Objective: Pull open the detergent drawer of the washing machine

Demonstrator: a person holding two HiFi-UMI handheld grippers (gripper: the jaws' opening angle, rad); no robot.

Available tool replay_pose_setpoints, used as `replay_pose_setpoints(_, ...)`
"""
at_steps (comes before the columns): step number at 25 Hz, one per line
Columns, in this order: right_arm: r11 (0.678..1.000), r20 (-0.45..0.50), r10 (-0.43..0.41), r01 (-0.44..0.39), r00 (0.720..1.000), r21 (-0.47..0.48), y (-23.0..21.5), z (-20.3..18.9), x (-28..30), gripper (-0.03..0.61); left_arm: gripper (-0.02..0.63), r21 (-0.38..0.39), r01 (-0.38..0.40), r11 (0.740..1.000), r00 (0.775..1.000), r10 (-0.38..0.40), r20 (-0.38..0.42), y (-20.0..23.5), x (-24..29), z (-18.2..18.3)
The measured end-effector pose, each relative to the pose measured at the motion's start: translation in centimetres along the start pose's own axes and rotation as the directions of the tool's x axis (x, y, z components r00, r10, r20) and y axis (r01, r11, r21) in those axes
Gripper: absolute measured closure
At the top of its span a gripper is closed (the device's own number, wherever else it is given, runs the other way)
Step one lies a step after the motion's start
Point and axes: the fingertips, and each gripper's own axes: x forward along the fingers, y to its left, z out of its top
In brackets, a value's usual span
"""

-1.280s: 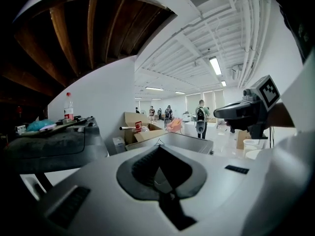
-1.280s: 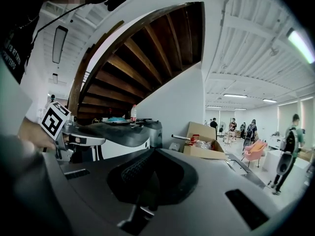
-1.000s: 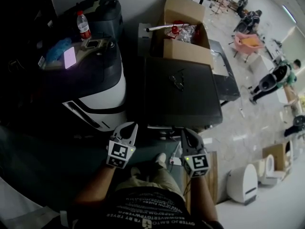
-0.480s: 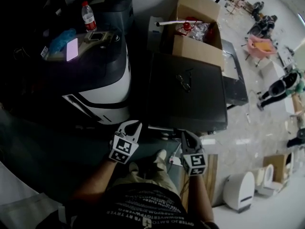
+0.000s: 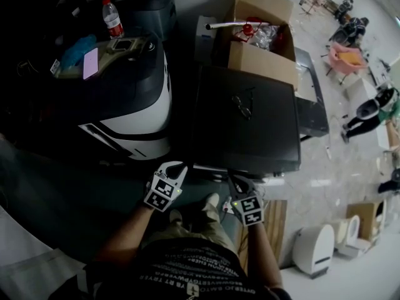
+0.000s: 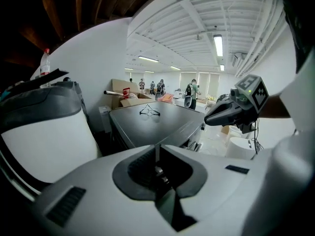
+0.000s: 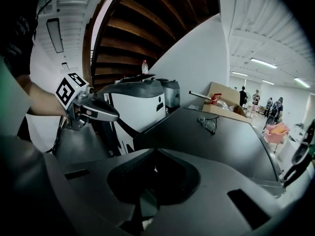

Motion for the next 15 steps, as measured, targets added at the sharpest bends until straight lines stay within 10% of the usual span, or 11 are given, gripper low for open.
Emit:
replay_pose_setpoints(11, 1.000, -0.114, 0.028, -0.027, 0.993, 0.009, -0.8, -3.8, 2.2, 0.586, 0.524, 0.004, 0.085, 0.996, 0.988, -0.084, -0.131, -2.0, 3.5, -4.2)
replay_pose_setpoints(15, 0.996, -0.170, 0.089, -0.086, 0.981, 0.022, -0.4, -5.4, 2.9, 0.440, 0.512, 0.011, 0.098, 0.995, 0.984, -0.095, -0.149, -2.2, 4.4, -4.7)
